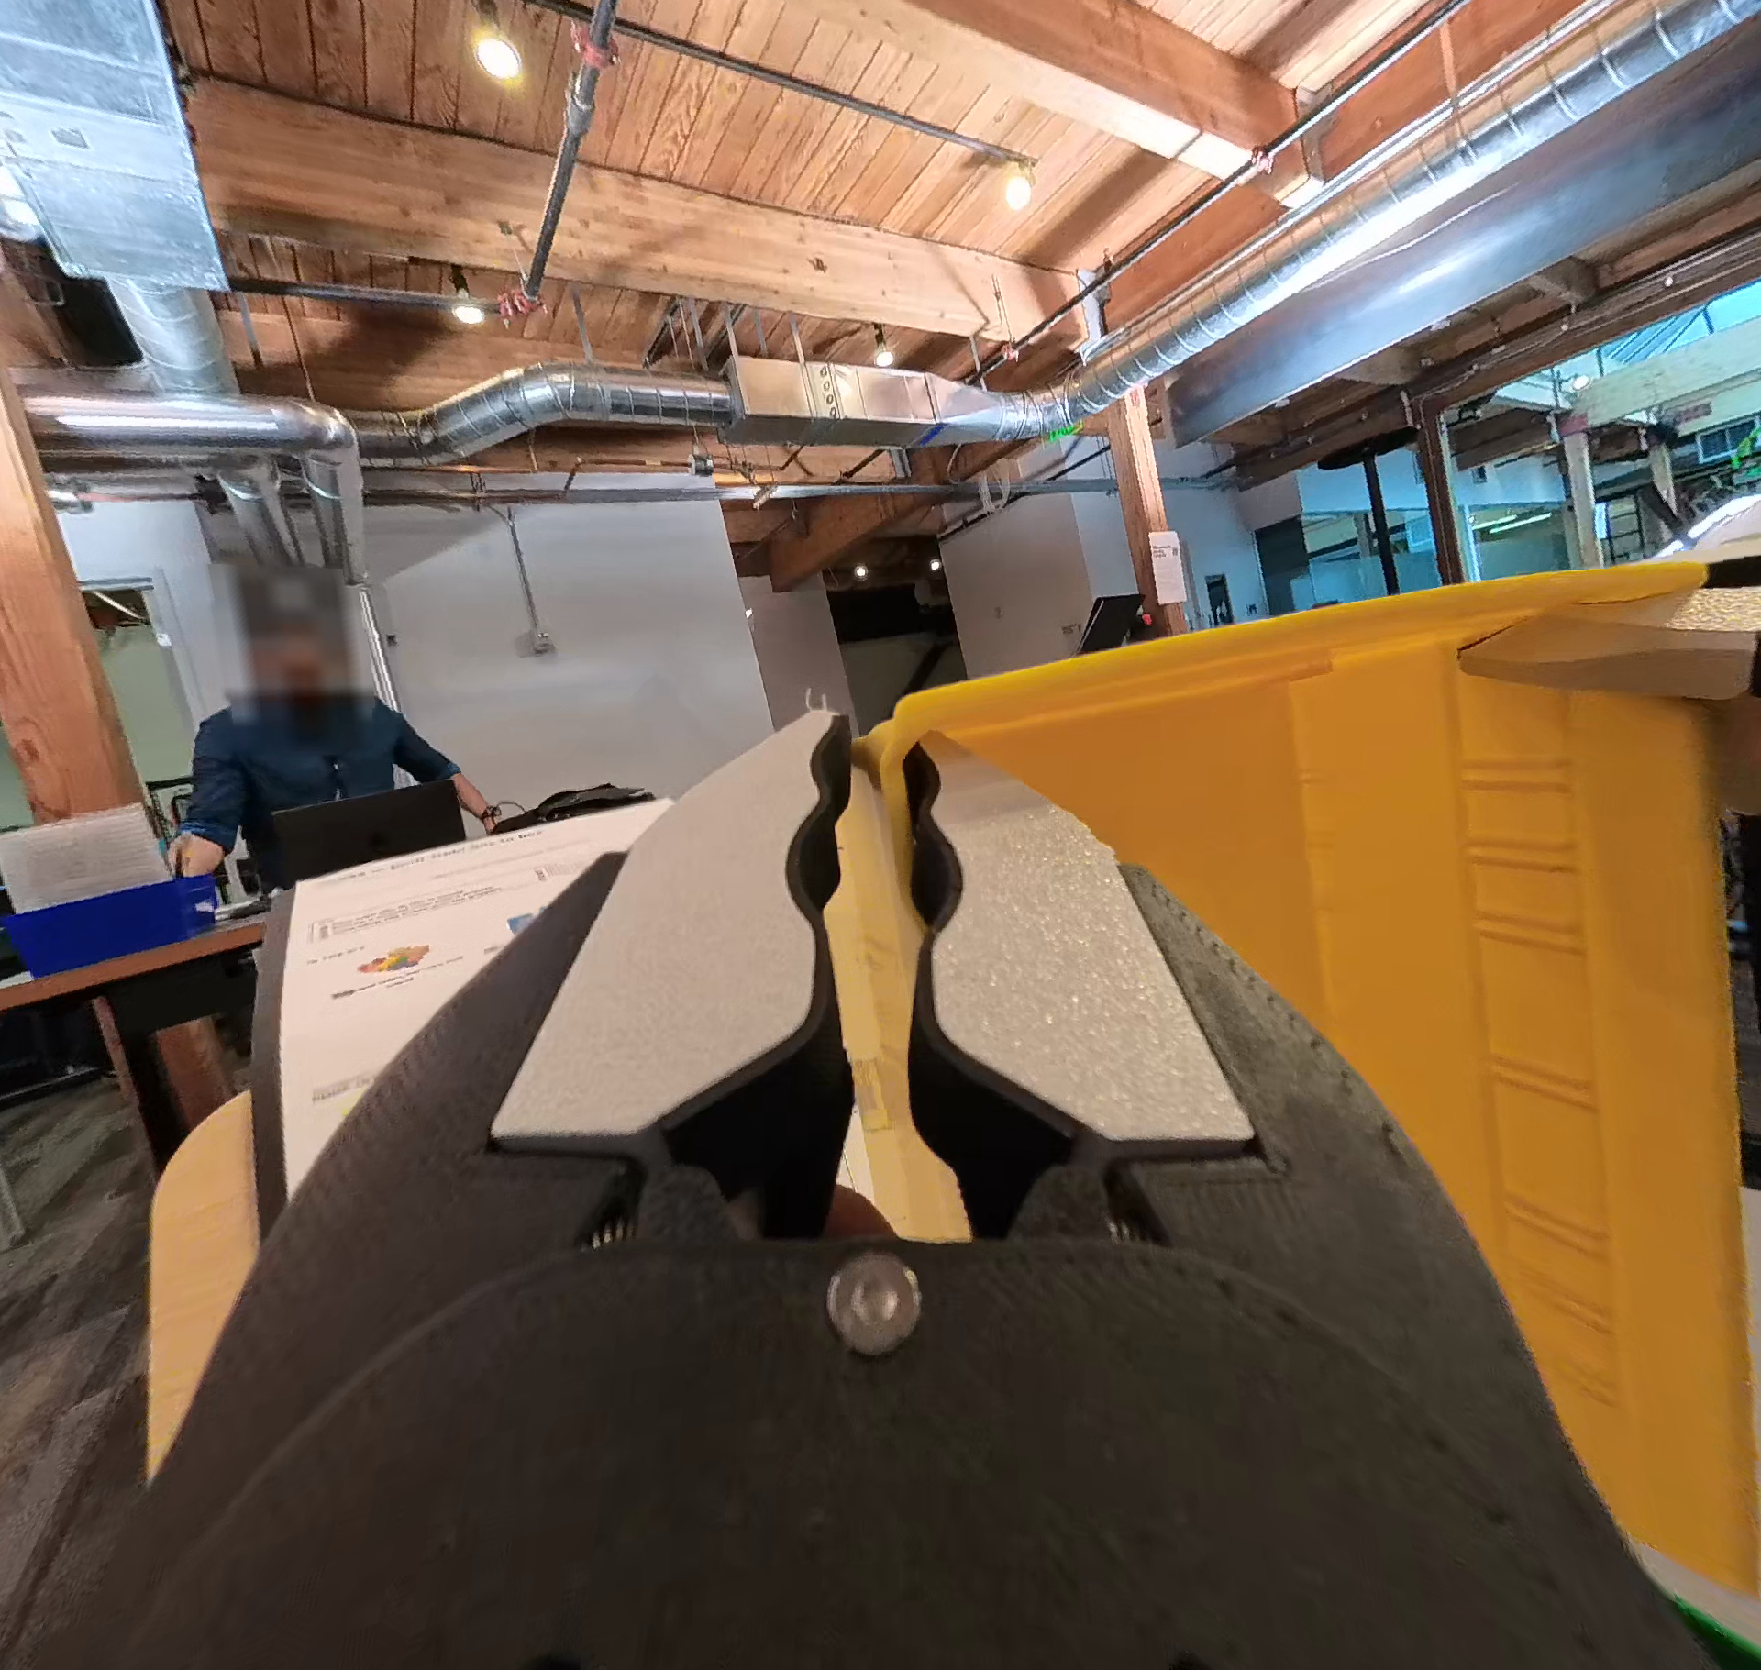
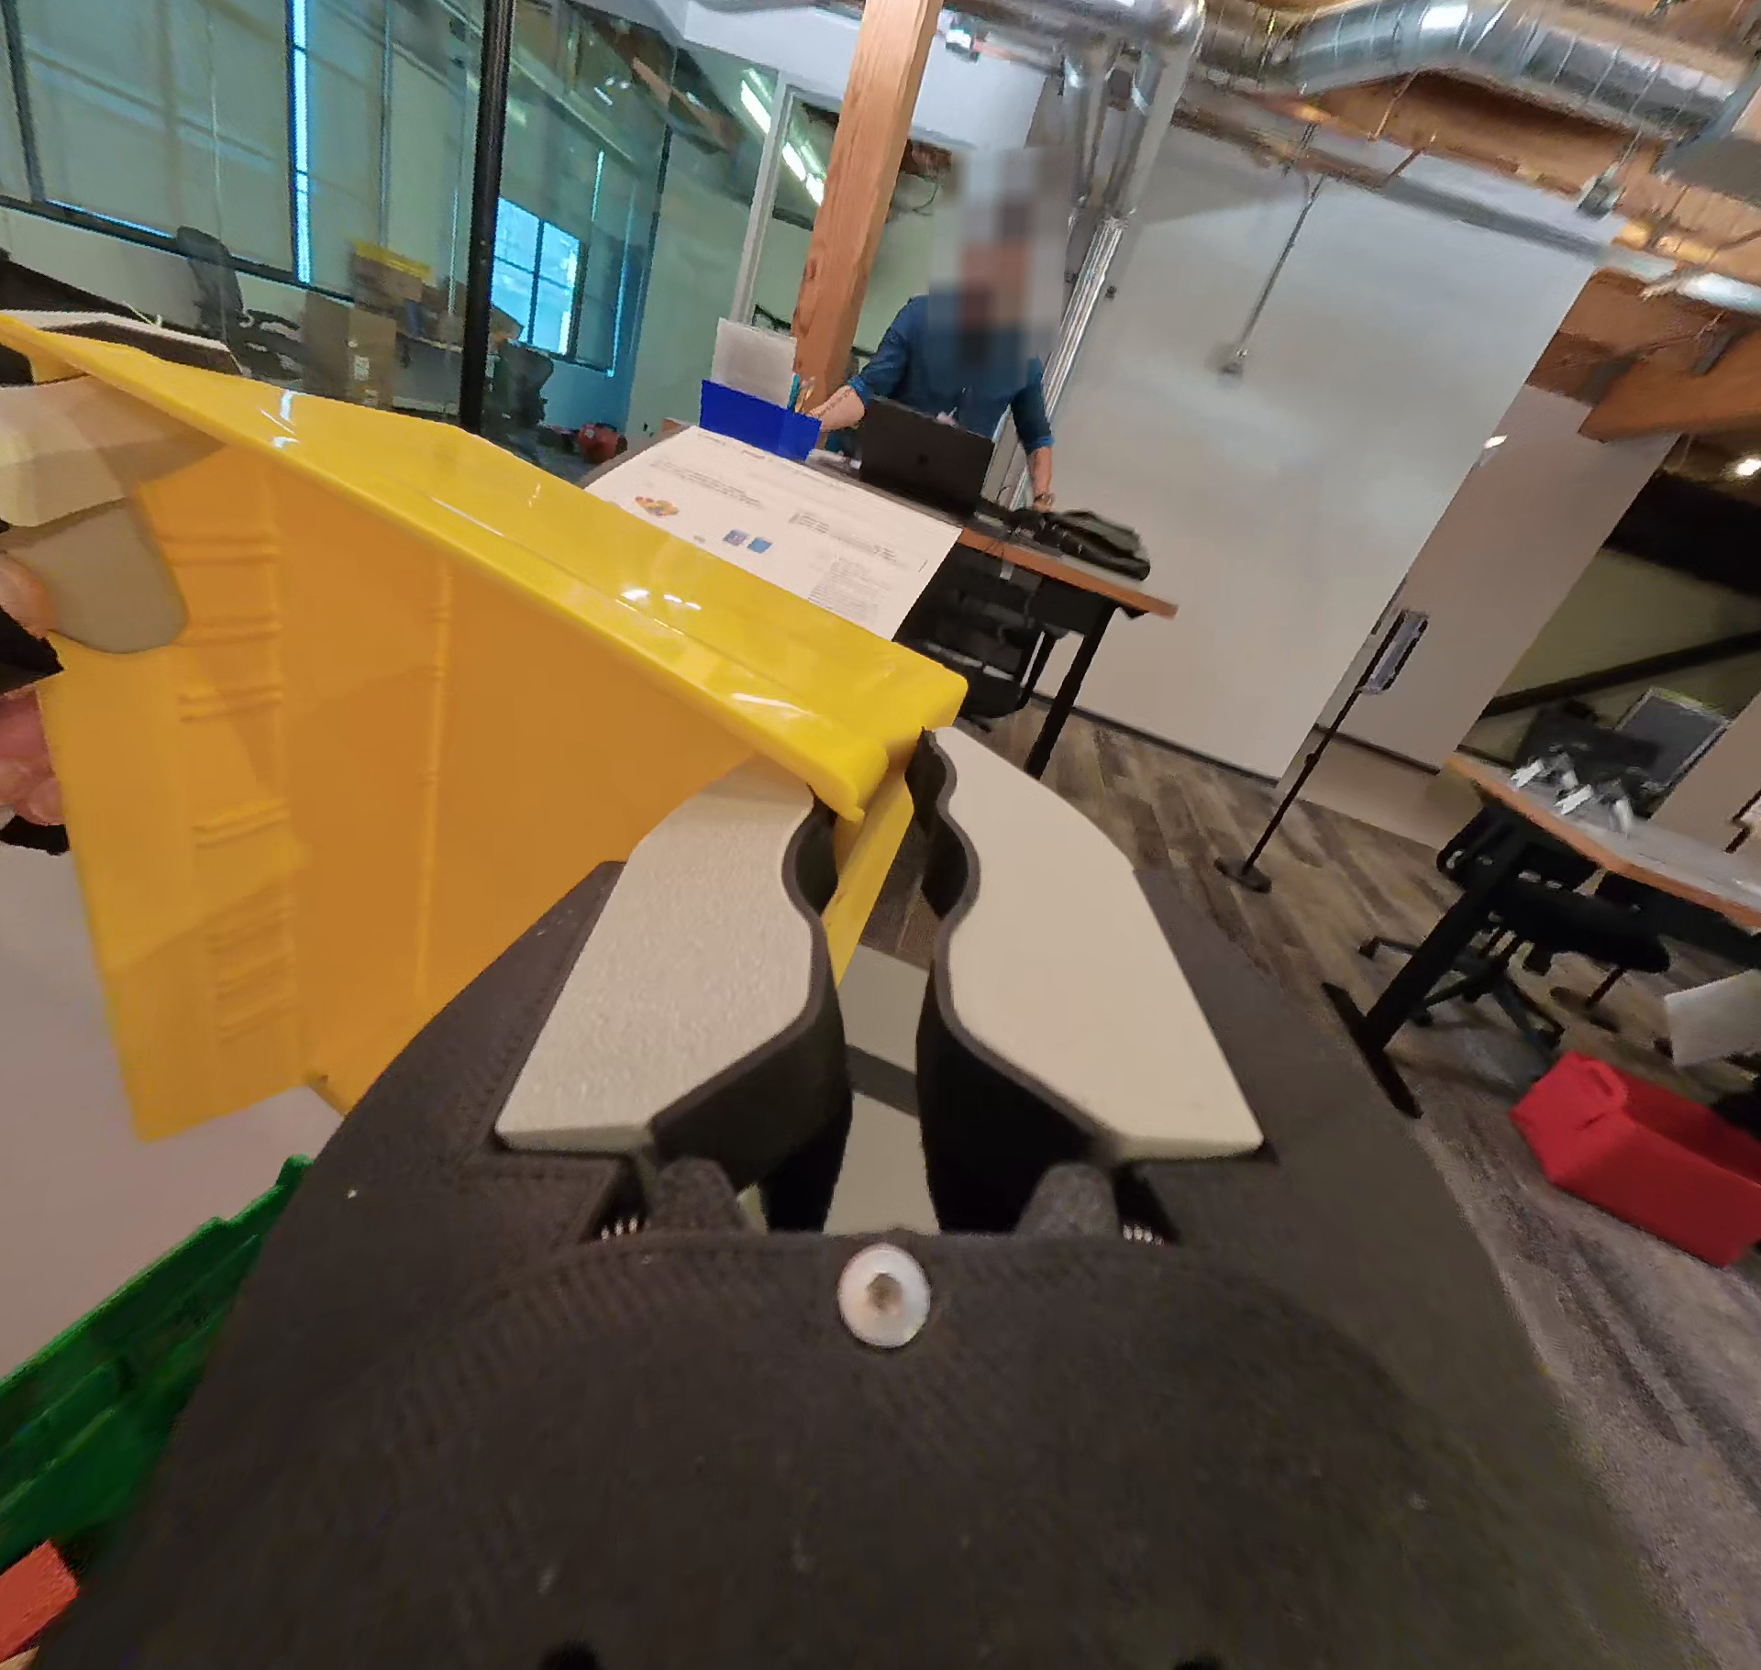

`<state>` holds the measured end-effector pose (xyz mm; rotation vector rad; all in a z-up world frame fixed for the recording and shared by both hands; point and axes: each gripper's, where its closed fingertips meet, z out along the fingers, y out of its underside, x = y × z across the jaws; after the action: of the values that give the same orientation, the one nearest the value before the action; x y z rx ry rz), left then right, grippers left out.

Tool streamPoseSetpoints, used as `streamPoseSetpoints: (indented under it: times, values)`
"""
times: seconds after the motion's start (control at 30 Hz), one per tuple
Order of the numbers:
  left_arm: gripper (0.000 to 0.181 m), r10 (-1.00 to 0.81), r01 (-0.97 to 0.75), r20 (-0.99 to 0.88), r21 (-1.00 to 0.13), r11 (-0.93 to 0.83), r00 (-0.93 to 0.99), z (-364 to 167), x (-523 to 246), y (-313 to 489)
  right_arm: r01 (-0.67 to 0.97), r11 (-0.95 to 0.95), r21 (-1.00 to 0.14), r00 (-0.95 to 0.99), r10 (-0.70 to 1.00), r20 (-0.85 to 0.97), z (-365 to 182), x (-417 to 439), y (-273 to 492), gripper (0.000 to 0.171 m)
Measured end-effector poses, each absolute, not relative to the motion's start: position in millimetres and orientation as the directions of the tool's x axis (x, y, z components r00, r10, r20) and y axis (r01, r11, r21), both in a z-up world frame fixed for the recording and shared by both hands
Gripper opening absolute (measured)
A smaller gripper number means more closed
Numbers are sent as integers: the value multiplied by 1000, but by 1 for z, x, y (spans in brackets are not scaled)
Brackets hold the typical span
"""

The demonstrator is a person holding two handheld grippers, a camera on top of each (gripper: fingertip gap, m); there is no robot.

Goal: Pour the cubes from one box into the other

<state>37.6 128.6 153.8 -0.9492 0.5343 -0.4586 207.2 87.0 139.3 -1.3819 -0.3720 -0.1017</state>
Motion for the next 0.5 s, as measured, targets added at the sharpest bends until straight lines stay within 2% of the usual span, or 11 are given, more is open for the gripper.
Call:
streamPoseSetpoints:
  times: [0.5]
  values:
    - [10, -547, 77, -227, -876, 477, 805, 155, 13, 137, 309, 115, -944, 919, 218, 328, 147, 183, 97, 10]
